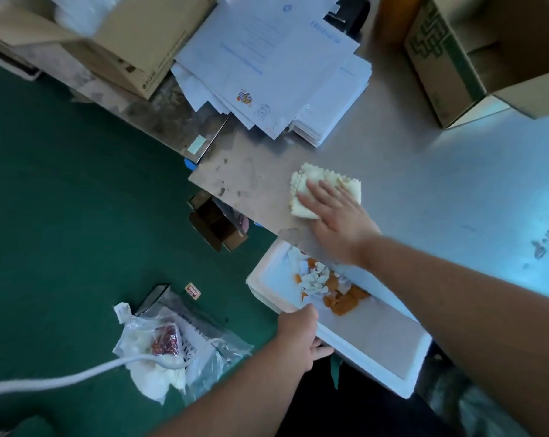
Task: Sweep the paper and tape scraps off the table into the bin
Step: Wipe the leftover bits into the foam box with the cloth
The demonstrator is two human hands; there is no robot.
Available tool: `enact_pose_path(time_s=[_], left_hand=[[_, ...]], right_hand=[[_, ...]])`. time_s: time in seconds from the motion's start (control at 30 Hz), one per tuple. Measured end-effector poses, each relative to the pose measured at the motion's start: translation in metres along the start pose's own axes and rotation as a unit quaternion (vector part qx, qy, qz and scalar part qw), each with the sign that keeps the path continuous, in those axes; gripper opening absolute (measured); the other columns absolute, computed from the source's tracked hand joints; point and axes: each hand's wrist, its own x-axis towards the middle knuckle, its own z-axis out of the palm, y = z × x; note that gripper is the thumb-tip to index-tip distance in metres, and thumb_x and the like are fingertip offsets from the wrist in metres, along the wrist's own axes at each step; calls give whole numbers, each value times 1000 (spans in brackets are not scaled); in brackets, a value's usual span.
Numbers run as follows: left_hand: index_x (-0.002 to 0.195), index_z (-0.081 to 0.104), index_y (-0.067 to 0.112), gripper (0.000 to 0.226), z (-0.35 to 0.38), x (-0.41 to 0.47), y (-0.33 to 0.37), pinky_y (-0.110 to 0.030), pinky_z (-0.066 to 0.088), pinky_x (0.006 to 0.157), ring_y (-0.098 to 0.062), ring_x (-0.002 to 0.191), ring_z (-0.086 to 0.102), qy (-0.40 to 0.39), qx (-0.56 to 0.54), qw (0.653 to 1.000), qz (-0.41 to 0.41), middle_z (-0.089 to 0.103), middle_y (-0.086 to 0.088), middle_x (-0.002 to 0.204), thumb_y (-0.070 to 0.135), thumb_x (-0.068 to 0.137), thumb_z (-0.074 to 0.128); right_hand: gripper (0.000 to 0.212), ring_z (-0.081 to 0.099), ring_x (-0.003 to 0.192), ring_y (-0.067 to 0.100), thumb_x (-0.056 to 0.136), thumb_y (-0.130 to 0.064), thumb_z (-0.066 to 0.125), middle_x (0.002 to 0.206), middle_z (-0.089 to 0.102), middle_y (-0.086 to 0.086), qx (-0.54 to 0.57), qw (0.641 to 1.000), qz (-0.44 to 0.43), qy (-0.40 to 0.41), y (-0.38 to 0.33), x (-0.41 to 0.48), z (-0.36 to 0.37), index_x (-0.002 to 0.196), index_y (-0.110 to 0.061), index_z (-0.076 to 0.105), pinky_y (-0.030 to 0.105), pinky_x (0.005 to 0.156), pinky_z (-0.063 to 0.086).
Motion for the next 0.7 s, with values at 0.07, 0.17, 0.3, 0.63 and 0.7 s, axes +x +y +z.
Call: enact_pose_path(time_s=[0.07, 0.17, 0.3, 0.63, 0.7], left_hand=[[122, 54, 3, 24, 2, -2, -1, -55, 64, 81, -32, 94, 68, 4, 4, 1000, 3, 61, -19, 101, 12, 101, 53], [122, 58, 3, 26, 6, -3, -3, -53, 65, 71, -33, 95, 71, 10, 6, 1000, 4, 66, -19, 105, 17, 100, 56], [117, 65, 5, 27, 16, -4, -11, -46, 66, 61, -33, 93, 75, 2, -1, 1000, 9, 73, -17, 100, 25, 101, 63], [122, 57, -1, 35, 50, -8, -46, -57, 64, 67, -36, 93, 69, 11, 13, 1000, -26, 62, -24, 110, 23, 98, 66], [122, 55, -1, 36, 55, -11, -48, -57, 64, 69, -41, 105, 68, 10, 8, 1000, -29, 60, -25, 114, 23, 99, 67]], right_hand=[[57, -10, 156, 8, 106, -34, 24, 168, -5, -13, -16, 999, -41, -16, -4, -23, 10, 162, -36, 14, 30, 124, -14], [60, -8, 156, 10, 103, -32, 30, 169, 0, -10, -20, 996, -86, -34, -3, -58, 24, 162, -33, 19, 32, 125, -11], [60, 1, 156, 5, 97, -34, 28, 168, 16, -14, 28, 993, -98, -65, -6, -109, 38, 157, -32, 38, 33, 127, -2], [40, 67, 89, 26, 81, -45, 65, 98, 73, 8, 644, 539, 431, 330, 24, -219, -21, 100, -11, 74, 41, 75, 48], [35, 64, 90, 23, 84, -44, 56, 95, 71, 3, 565, 556, 438, 424, 43, -239, -49, 95, -16, 73, 37, 73, 47]])
